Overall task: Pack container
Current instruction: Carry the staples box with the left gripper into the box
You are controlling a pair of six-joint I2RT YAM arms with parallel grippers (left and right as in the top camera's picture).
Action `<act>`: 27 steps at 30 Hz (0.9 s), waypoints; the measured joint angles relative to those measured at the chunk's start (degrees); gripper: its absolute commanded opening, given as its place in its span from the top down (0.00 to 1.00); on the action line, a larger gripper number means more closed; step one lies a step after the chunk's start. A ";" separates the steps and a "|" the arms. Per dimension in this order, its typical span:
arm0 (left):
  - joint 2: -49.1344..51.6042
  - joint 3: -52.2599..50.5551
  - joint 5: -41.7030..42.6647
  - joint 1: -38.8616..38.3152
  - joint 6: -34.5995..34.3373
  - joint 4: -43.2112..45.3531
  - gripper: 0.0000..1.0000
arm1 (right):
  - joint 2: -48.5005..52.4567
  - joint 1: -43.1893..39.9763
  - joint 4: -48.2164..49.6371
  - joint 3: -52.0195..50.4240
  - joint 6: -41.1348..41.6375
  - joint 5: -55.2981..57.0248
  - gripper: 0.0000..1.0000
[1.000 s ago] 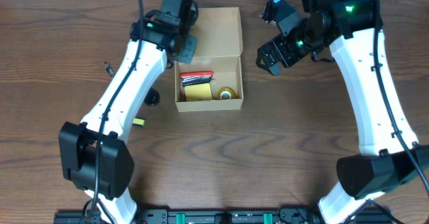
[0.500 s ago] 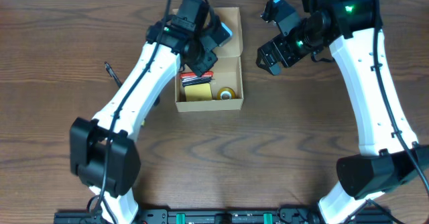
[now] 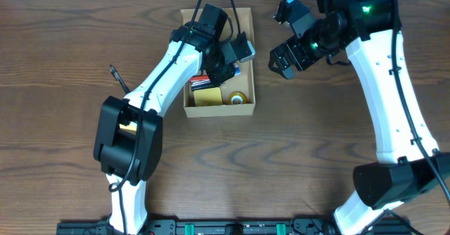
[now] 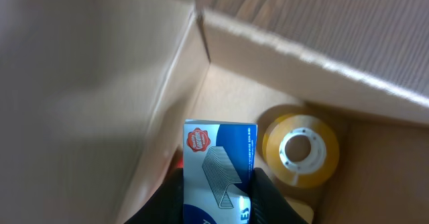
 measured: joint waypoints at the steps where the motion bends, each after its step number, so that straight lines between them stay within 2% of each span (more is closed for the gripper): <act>1: 0.00 0.00 0.37 -0.04 0.63 0.50 0.93 | 0.00 0.00 0.00 0.00 0.00 0.02 0.01; 15: 0.00 0.00 4.83 -0.09 7.91 2.73 0.93 | 0.00 0.00 0.00 0.02 0.00 0.02 0.01; 27: 0.02 0.00 6.88 -1.81 10.05 1.99 0.90 | 0.00 0.00 0.00 0.00 0.00 0.02 0.01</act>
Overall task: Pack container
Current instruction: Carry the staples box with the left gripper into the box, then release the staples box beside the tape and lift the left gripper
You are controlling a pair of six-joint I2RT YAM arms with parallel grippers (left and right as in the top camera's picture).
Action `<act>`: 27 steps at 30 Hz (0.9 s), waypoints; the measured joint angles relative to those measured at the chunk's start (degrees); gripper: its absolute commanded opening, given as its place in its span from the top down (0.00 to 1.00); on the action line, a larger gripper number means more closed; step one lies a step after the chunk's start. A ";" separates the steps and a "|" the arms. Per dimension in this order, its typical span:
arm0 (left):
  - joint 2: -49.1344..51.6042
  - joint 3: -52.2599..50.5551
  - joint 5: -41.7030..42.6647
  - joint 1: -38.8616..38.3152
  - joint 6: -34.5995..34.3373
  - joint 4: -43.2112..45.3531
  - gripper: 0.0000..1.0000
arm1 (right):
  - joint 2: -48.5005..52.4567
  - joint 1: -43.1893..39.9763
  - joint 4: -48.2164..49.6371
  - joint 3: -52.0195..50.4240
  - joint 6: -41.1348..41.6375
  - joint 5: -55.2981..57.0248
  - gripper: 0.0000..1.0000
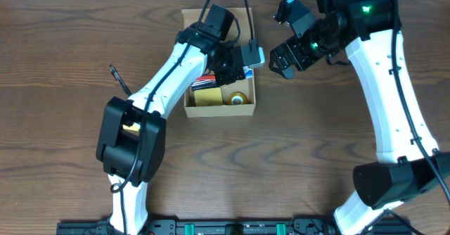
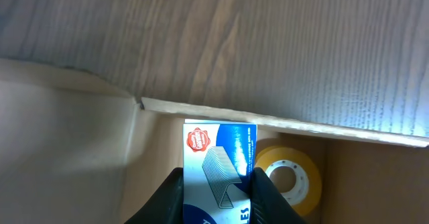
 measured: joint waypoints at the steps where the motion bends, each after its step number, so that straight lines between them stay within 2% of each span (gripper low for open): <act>1: 0.04 0.00 0.04 -0.09 0.17 -0.02 0.89 | 0.00 0.00 0.00 0.00 0.00 0.00 0.01; 15: 0.68 0.00 -0.70 -0.44 0.37 0.02 0.87 | 0.00 -0.02 0.00 0.00 0.00 -0.02 0.01; 27: 0.68 0.00 -1.53 -0.44 0.63 0.07 0.57 | 0.00 -0.02 0.00 0.00 0.00 0.00 0.01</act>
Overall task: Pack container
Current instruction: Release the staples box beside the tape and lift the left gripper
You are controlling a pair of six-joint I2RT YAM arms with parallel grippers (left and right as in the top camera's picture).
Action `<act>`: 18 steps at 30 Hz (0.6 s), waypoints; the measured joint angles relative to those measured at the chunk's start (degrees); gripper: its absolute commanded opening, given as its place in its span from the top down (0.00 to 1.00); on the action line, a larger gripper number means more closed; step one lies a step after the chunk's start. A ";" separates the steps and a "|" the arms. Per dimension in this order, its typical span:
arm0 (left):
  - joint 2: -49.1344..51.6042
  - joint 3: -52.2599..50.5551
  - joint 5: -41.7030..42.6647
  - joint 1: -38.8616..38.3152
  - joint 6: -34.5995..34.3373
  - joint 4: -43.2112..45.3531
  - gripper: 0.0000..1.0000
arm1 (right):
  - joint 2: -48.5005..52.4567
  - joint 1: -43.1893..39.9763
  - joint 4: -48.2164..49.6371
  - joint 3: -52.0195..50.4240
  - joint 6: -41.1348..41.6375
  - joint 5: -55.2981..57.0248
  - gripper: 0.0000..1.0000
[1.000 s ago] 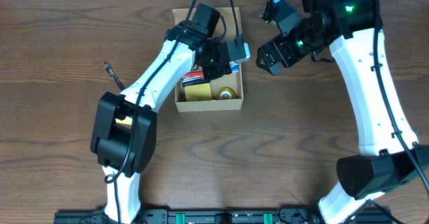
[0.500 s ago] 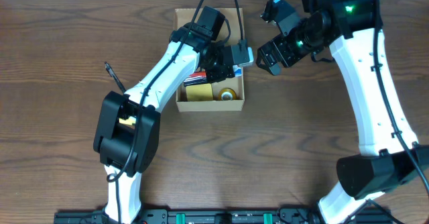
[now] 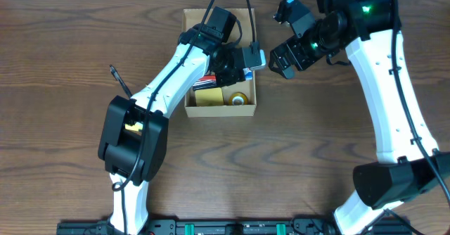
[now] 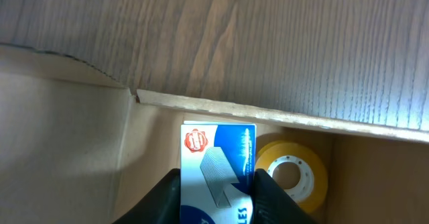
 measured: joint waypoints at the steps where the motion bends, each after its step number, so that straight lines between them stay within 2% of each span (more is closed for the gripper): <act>1: 0.00 0.00 0.00 0.00 -0.11 -0.02 0.55 | 0.00 0.02 0.00 0.00 0.00 0.00 0.01; 8: 0.00 0.00 -0.11 0.02 -0.09 0.02 0.51 | 0.00 0.02 0.00 0.00 0.00 0.00 0.01; 11: 0.00 0.00 -0.13 0.00 -0.07 0.00 0.41 | 0.00 0.02 0.00 0.00 0.00 0.00 0.01; 18: -0.04 0.00 -2.38 0.02 -3.37 -0.17 0.45 | 0.00 0.02 0.00 0.00 0.00 0.00 0.01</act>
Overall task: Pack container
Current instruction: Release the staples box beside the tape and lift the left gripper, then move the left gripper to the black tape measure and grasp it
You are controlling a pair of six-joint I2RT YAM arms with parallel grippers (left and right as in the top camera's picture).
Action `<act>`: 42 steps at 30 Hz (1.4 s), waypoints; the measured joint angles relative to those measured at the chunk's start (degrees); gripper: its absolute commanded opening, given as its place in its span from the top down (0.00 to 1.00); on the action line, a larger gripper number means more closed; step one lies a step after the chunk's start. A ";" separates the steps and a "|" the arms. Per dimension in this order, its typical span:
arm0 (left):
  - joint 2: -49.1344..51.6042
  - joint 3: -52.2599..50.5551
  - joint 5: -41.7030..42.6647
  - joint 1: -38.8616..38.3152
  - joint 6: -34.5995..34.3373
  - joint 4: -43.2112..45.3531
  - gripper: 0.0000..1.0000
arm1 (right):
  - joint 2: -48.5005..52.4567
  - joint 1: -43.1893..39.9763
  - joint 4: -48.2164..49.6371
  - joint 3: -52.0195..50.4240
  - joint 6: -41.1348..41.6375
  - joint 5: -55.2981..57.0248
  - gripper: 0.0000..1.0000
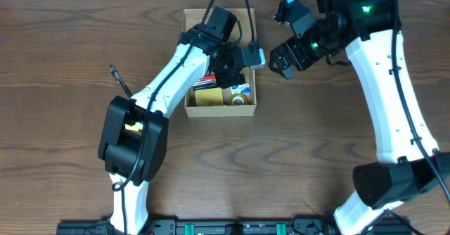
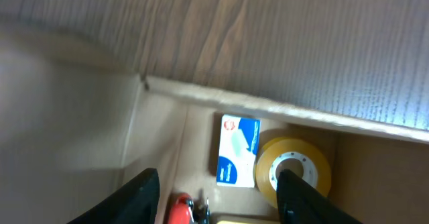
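The open cardboard box (image 1: pixel 247 24) stands at the back middle of the table. My left gripper (image 2: pixel 218 207) hangs inside it, open, its fingers (image 2: pixel 137 197) spread wide with nothing between them. A blue-and-white staples box (image 2: pixel 238 150) lies flat on the box floor next to a yellow tape roll (image 2: pixel 293 170). From overhead the staples box (image 1: pixel 242 89) lies just above the tape roll (image 1: pixel 239 100) in the box's near right corner. My right gripper (image 1: pixel 280 60) hovers over the table to the right of the box, holding nothing that I can see.
A red object (image 2: pixel 179 210) and a yellow pad (image 1: pixel 206 96) also lie in the box. A black pen (image 1: pixel 118 79) rests on the table to the left. The box wall (image 2: pixel 268 110) stands just beyond the staples box.
My left gripper has opened and let go of the staples box, which now lies on the box floor beside the tape roll. The right arm has not moved.
My left gripper was shut on the staples box deep inside the cardboard box near the tape roll. At the two later moments it held the staples box near the right wall, above the tape roll. Now the staples box lies released in the box.
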 measured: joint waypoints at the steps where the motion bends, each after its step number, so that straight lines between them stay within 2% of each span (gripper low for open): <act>1: -0.09 0.00 -0.90 0.00 -0.94 -0.31 0.45 | 0.00 0.00 0.00 0.00 0.00 0.00 0.01; 5: -2.82 0.00 -3.58 0.46 -3.13 -1.53 0.45 | 0.00 0.00 0.00 0.00 0.00 0.00 0.01; 15: -19.67 0.02 -5.55 7.52 -11.67 -3.89 0.42 | 0.00 0.00 0.02 0.00 0.00 -0.02 0.01; 19: -21.86 0.04 -8.76 11.41 -18.88 -7.17 0.40 | 0.00 0.00 0.00 0.00 0.00 0.00 0.01; 23: -21.86 0.04 -12.15 16.31 -30.53 -9.51 0.36 | 0.00 -0.02 0.00 0.00 0.00 0.00 0.01; 31: -21.86 0.04 -13.86 21.53 -51.06 -10.36 0.34 | 0.00 -0.02 0.00 0.00 0.00 0.00 0.01; 36: -21.86 0.04 -16.26 22.58 -59.30 -11.96 0.34 | 0.00 -0.02 0.00 0.00 0.00 0.00 0.01; 42: -21.86 0.04 -18.78 23.34 -65.35 -12.00 0.34 | 0.00 0.00 0.00 0.00 0.00 0.00 0.01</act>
